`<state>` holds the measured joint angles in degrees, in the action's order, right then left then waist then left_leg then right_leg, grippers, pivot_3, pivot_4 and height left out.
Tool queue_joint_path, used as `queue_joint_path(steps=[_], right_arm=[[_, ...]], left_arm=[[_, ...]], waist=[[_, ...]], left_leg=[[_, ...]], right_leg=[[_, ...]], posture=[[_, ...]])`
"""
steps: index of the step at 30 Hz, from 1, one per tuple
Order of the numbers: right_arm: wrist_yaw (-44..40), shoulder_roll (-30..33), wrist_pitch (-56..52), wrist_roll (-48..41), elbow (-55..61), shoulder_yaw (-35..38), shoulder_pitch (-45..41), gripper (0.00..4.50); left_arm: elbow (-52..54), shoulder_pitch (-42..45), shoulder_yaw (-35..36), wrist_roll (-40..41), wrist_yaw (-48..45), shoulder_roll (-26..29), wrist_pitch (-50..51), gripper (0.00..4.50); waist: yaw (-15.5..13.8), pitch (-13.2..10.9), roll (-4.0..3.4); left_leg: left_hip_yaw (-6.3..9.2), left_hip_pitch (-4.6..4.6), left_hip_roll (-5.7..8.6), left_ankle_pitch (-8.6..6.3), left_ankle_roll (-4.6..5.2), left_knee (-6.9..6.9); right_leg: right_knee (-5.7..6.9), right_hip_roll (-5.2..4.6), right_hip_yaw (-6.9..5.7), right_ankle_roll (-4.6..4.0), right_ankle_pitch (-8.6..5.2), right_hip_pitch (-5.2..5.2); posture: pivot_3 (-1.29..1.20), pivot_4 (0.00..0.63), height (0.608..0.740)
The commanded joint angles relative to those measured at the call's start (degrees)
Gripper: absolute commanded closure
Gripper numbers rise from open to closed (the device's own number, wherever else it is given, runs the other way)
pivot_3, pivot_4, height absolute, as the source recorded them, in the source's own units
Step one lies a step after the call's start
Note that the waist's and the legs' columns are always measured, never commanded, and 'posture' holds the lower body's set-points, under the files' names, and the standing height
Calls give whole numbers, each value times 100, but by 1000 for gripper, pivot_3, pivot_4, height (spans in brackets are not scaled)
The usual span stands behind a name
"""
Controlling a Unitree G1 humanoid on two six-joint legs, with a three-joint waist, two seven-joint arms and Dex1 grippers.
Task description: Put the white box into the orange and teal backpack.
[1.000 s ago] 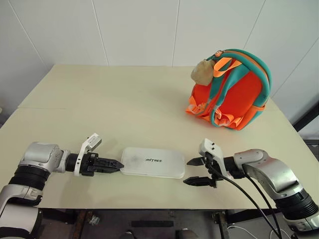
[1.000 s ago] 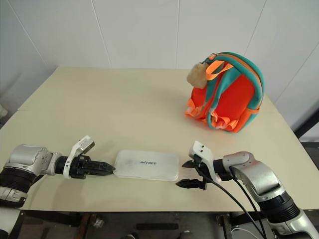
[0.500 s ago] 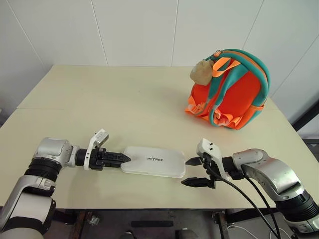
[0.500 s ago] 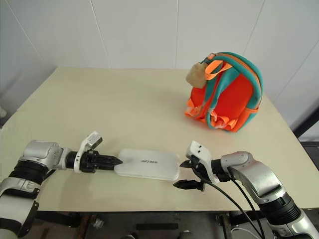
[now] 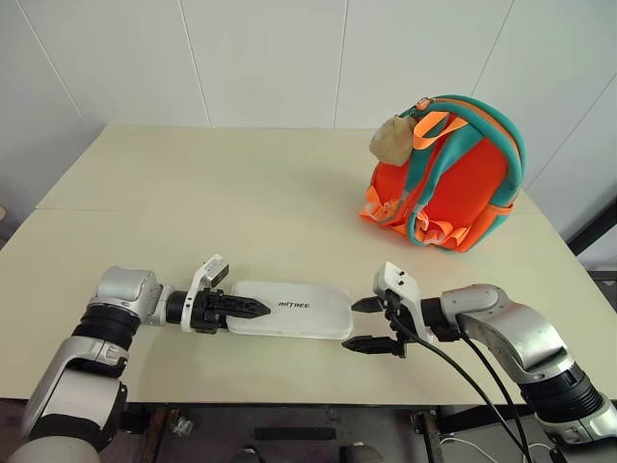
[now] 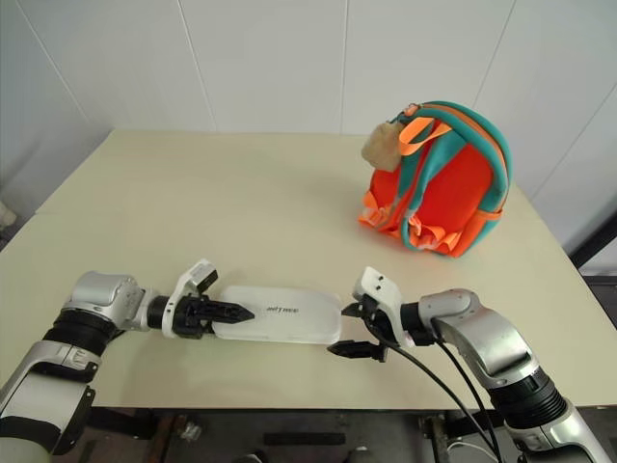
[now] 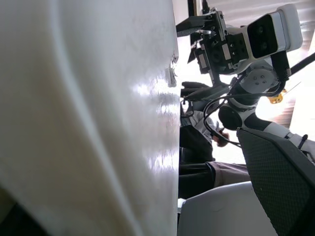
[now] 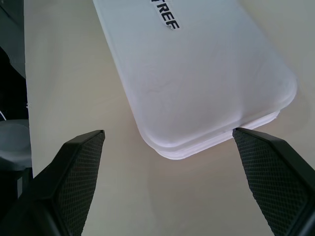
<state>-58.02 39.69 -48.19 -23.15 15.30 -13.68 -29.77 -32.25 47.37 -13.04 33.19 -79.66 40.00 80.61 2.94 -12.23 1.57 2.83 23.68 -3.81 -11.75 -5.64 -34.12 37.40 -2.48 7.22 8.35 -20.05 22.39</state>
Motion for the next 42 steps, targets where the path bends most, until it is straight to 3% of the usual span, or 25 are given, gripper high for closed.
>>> queue_joint_path(steps=[1,4,7,16,22,26,34,42], right_arm=[[1,52,201,63,136,-15,66,88],[-13,119,268,132,156,-2,153,88],[-7,274,327,155,247,140,367,0],[116,452,473,94,377,512,711,0],[547,356,573,-54,-149,1480,296,0],[966,249,960,114,-1089,1932,-377,0],[1836,-350,2258,1013,-3649,1697,-2227,0],[2242,-982,3164,1439,-5241,1661,-3260,0]], left_arm=[[-87,65,41,77,83,-137,120,0],[-163,101,89,99,83,-199,146,0],[-400,224,217,34,213,-289,46,549],[-182,107,395,239,312,-312,240,3147],[794,-401,1184,639,616,-291,188,3156],[1429,-744,1768,850,959,-249,89,3156],[2134,-1390,2260,907,1575,-161,-246,3156],[2774,-1994,2705,1187,1938,-224,-300,3156]], waist=[[-1,0,0],[-8,0,0],[-24,0,0],[-23,0,0],[2,0,1],[18,-1,1],[63,-1,0],[58,-1,0]], left_leg=[[0,0,0,0,0,0],[1,0,0,1,-1,-1],[1,0,0,1,-1,-3],[2,2,0,1,-2,-5],[2,7,0,2,-3,-4],[3,7,0,3,-5,-4],[-8,2,0,6,-8,3],[-9,7,0,12,-20,16]], right_leg=[[0,0,0,0,0,0],[1,0,0,0,0,0],[1,0,0,0,0,0],[1,0,0,1,1,0],[2,-1,1,1,1,4],[2,-1,1,1,1,5],[3,-2,12,3,3,9],[-4,-4,12,0,1,17]], posture=[[0,150,740],[0,150,740],[0,150,740],[0,150,740],[0,150,740],[0,150,740],[0,150,740],[0,150,740]])
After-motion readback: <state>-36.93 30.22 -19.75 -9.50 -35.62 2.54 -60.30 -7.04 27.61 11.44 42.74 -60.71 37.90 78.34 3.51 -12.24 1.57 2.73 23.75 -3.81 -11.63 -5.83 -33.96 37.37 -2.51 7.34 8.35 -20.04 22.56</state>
